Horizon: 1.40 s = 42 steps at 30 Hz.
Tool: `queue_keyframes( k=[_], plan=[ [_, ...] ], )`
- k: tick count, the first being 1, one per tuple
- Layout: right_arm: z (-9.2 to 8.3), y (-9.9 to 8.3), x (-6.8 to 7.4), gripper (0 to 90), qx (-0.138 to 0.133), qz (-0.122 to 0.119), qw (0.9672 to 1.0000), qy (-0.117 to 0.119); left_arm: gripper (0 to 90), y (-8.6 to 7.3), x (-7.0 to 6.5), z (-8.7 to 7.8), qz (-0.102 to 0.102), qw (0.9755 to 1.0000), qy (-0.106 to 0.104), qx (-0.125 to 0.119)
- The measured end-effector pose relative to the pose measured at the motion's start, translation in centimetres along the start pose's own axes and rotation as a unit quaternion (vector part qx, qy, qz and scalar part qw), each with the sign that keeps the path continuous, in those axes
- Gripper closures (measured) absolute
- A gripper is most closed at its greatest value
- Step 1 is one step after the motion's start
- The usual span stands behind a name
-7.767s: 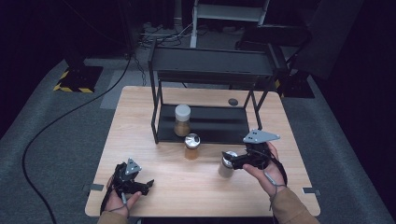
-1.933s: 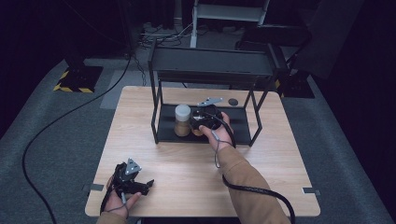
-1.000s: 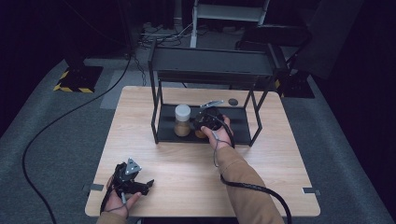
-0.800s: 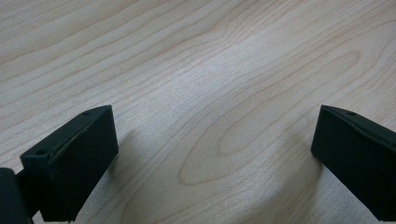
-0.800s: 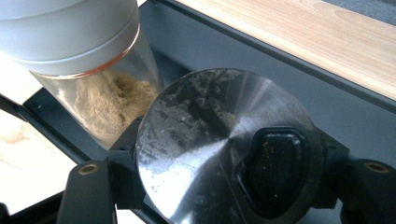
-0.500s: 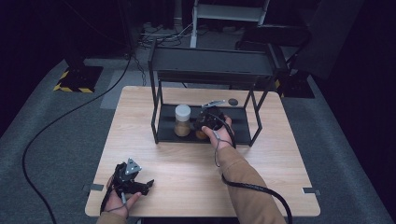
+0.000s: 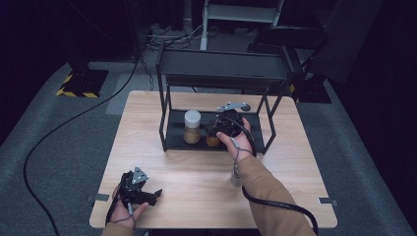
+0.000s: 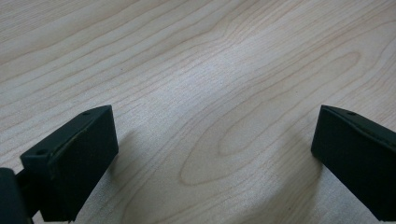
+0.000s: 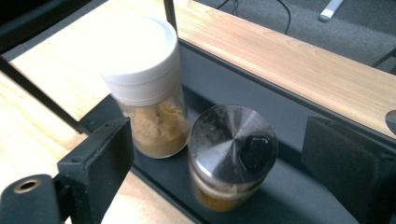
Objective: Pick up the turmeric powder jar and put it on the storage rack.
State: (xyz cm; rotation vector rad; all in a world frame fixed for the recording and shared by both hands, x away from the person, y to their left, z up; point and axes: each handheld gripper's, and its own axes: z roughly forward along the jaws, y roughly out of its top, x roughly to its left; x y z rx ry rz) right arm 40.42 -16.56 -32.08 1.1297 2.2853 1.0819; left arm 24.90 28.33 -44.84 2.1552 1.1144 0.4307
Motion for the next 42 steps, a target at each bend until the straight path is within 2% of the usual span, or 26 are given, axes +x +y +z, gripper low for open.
queue_keyframes(
  k=[6,11,26,33,39,42],
  plan=[
    [-2.5,-0.4,0.1,9.1,-0.011,-0.004,0.9999,0.01,0.4,0.0,0.0,0.0,0.0,1.0,0.0,0.0],
    [-5.0,-0.7,0.2,8.8,-0.017,-0.019,0.9997,0.006,0.4,0.0,0.0,0.0,0.0,1.0,0.0,0.0],
    [-11.1,-3.0,-0.2,8.2,-0.038,-0.033,0.9987,0.005,0.4,0.0,0.0,0.0,-0.001,1.0,0.0,-0.001],
    [-12.7,-4.2,-0.4,7.8,-0.043,-0.035,0.9985,0.008,0.4,0.0,0.0,0.0,-0.001,1.0,0.0,0.0],
    [-13.2,-5.5,-0.5,7.6,-0.046,-0.033,0.9983,0.014,0.5,0.0,0.0,0.0,-0.001,1.0,0.001,-0.001],
    [-13.4,-6.1,-0.2,7.4,-0.045,-0.041,0.9981,0.013,0.4,0.0,0.0,0.0,-0.001,1.0,0.001,-0.001]
  ],
)
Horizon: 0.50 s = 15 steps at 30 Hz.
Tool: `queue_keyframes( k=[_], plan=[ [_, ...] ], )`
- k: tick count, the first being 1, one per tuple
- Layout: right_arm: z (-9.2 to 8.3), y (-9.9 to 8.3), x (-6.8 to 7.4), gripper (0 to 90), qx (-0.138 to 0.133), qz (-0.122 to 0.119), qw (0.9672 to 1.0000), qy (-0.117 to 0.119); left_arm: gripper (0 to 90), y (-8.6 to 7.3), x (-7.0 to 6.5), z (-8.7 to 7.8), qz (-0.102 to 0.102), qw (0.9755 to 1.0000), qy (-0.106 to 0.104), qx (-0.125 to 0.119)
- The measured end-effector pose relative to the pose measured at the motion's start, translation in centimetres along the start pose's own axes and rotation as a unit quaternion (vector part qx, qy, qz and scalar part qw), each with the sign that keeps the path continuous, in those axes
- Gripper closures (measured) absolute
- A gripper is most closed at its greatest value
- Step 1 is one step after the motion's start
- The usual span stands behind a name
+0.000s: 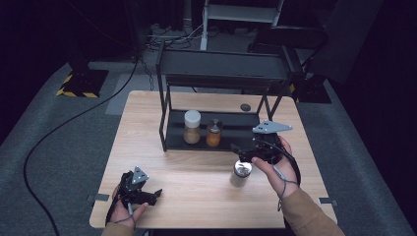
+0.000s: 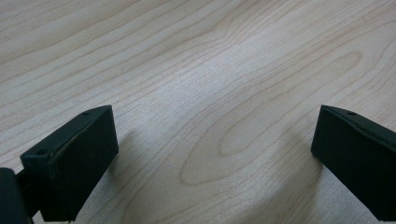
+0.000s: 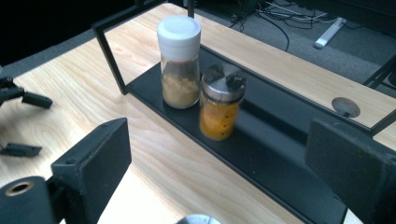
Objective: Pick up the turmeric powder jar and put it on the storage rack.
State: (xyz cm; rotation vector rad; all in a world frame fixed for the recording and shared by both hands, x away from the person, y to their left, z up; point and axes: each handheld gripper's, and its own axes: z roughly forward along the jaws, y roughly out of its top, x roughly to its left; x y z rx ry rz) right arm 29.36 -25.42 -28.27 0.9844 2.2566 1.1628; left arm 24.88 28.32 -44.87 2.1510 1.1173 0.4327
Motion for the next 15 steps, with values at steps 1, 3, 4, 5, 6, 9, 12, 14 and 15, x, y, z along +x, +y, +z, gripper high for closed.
queue_keyframes(
  k=[1,3,4,5,6,9,12,14,15],
  plan=[
    [-0.1,-0.2,0.1,7.4,0.001,-0.003,1.0,-0.001,0.4,0.0,0.0,0.0,0.0,1.0,0.0,0.0],
    [-0.2,-0.5,0.3,7.4,0.002,-0.007,1.0,-0.001,0.5,0.0,0.0,0.0,0.0,1.0,0.0,0.0],
    [-0.2,-0.7,0.4,7.4,0.001,-0.007,1.0,0.0,0.4,0.0,0.0,0.0,0.0,1.0,0.0,0.001],
    [-0.3,-0.8,0.5,7.4,0.002,-0.007,1.0,0.0,0.5,0.0,0.0,0.0,0.0,1.0,0.0,0.0],
    [-0.3,-1.0,0.5,7.4,0.001,-0.009,1.0,0.0,0.5,0.0,0.0,0.0,0.0,1.0,0.0,0.0],
    [-0.3,-1.8,0.7,7.3,0.002,-0.009,1.0,-0.001,0.5,0.0,0.0,0.0,0.0,1.0,0.0,0.0],
    [-0.1,-2.6,0.8,7.3,0.005,-0.006,1.0,-0.001,0.4,0.0,0.0,0.0,-0.001,1.0,0.0,0.0],
    [0.1,-3.3,0.7,7.2,0.008,-0.002,1.0,0.0,0.4,0.0,0.0,0.0,-0.001,1.0,0.001,0.0],
    [0.3,-3.6,0.6,7.2,0.011,-0.001,0.9999,-0.001,0.5,0.0,0.0,0.0,-0.001,1.0,0.001,0.0]
  ],
)
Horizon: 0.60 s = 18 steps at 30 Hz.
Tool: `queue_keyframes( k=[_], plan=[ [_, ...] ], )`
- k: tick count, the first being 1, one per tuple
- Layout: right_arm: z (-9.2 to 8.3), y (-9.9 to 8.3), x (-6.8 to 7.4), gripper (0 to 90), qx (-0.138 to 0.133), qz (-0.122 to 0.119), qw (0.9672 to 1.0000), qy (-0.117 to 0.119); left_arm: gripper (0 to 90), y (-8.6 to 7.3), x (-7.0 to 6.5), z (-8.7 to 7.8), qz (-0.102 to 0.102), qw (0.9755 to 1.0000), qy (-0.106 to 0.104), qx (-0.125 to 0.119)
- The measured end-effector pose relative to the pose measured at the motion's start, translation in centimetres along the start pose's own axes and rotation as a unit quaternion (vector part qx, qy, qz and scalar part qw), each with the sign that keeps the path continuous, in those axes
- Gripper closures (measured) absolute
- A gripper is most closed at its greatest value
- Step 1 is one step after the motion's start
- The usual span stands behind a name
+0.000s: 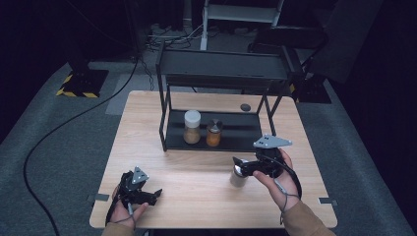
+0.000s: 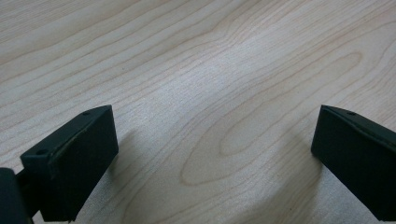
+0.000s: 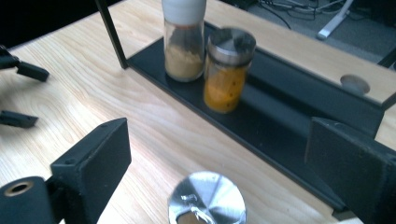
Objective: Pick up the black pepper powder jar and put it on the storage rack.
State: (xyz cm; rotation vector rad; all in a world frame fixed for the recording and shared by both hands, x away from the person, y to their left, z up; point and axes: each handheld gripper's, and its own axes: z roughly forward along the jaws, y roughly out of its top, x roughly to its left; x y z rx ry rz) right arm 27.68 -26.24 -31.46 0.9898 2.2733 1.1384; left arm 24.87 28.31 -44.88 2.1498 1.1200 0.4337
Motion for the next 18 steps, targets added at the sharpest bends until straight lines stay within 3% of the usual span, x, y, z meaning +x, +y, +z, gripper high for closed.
queue_keyframes(
  k=[8,18],
  plan=[
    [1.1,-1.9,0.0,6.0,0.011,-0.011,0.9999,-0.007,0.5,0.0,0.0,0.0,0.0,1.0,0.0,0.0],
    [2.3,-3.8,-0.3,5.9,0.019,-0.006,0.9998,0.002,0.4,0.0,0.0,0.0,0.0,1.0,0.0,0.0]
  ],
)
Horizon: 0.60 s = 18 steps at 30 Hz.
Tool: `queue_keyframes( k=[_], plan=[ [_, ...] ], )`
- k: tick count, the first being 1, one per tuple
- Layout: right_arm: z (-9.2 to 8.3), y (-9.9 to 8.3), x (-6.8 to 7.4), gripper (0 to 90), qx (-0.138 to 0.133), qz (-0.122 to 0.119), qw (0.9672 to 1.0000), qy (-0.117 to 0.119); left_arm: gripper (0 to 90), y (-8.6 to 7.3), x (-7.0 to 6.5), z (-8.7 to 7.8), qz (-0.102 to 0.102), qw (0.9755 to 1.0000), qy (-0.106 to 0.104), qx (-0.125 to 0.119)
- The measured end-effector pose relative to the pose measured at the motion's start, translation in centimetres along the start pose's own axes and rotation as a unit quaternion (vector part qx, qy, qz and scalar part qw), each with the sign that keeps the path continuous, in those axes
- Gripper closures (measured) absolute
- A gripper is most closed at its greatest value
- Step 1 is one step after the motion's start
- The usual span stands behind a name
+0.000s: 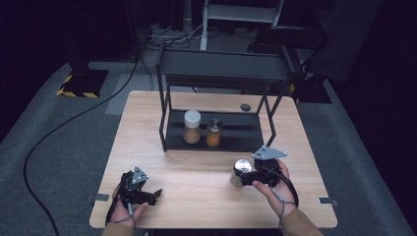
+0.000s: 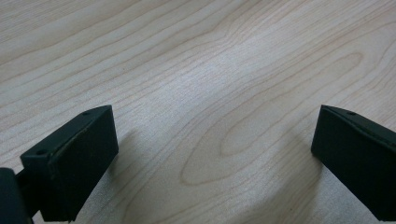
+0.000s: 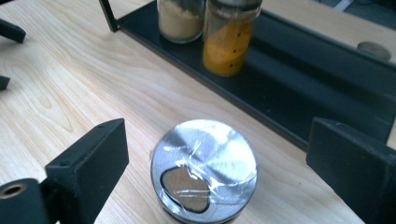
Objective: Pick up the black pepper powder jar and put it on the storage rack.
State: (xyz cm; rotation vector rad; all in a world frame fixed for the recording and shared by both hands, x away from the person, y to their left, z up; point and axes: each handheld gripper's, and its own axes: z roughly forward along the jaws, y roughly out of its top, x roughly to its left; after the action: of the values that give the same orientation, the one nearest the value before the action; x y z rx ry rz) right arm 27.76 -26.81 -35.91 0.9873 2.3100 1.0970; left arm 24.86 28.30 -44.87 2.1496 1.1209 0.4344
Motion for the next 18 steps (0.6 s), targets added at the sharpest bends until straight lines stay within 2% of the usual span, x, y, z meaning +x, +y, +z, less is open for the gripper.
queue_keyframes(
  k=[12,18],
  plan=[
    [1.7,-1.8,-0.3,6.0,0.012,0.006,0.9999,0.004,0.4,0.0,0.0,0.0,0.0,1.0,0.0,0.0],
    [2.5,-2.2,-0.5,10.6,0.023,0.005,0.9997,0.01,0.5,0.0,0.0,0.0,0.0,1.0,0.0,0.0]
  ],
)
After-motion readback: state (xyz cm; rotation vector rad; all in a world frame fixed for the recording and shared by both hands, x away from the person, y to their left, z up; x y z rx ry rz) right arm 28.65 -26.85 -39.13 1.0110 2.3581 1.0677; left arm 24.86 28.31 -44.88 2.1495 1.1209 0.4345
